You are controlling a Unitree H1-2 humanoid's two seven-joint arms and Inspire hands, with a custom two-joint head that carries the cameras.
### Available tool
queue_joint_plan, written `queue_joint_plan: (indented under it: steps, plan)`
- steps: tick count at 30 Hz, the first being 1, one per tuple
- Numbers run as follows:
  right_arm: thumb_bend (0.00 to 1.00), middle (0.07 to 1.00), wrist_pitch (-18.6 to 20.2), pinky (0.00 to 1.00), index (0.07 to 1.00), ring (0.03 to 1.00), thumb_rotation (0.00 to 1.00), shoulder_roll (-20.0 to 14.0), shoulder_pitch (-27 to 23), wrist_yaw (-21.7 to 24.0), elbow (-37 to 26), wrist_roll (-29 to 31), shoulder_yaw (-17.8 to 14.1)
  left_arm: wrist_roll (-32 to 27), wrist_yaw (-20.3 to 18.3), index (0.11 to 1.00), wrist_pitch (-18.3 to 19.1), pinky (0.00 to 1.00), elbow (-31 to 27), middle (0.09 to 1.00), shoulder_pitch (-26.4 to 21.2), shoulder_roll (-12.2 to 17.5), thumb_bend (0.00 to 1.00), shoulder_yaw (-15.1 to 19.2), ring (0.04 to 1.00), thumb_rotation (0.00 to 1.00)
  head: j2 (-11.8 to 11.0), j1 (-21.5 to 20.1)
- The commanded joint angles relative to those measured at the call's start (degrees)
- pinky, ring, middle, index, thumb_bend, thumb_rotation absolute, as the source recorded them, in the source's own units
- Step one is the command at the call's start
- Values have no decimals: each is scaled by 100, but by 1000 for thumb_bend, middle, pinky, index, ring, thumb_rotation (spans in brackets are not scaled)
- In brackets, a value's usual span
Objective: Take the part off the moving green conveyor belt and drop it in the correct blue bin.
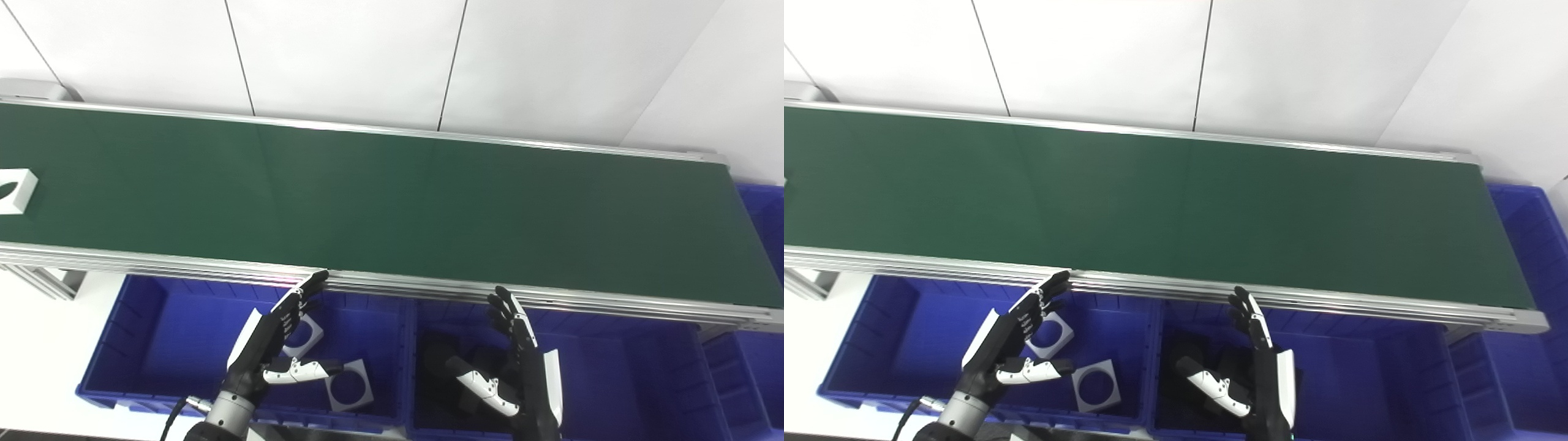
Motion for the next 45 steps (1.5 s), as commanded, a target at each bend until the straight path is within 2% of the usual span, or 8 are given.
queue_joint_plan:
  steps: [1,8,20,26,29,32,36,45]
  plan:
    - [895,849,-287,790,895,817,559,29,-9,-43,-92,1,-5,-10,38,896,-234,871,-85,950,-48,-20,843,-14,929,357,-16,-64]
    - [910,850,-192,781,891,810,568,101,-20,-27,-90,-19,15,-54,16,903,-234,889,-107,947,-59,-6,839,47,935,366,-26,-491]
    - [887,857,-189,798,894,812,554,163,-56,-22,-87,-109,23,-30,39,899,-234,895,-100,948,-75,5,822,67,934,382,2,-521]
    - [892,855,-181,801,896,818,563,186,-102,-69,8,-180,22,-118,-55,898,-234,900,-34,952,-99,5,829,111,939,380,-37,-384]
    - [894,854,-164,800,899,821,566,206,-138,-80,50,-204,21,-110,-58,891,-234,897,2,944,-141,21,832,131,933,379,-84,-505]
    - [892,854,-187,796,898,821,559,241,-199,-116,134,-222,21,-114,-88,893,-234,897,23,945,-179,62,828,152,932,383,-129,-827]
    - [891,856,-228,790,895,815,550,270,-285,-138,266,-199,44,-173,-179,919,-234,930,84,982,-221,98,826,194,972,406,-139,-1022]
    - [881,856,-164,797,899,816,550,336,-341,-212,324,-313,40,-190,-285,929,-234,957,144,987,-240,63,810,273,980,406,-107,-902]
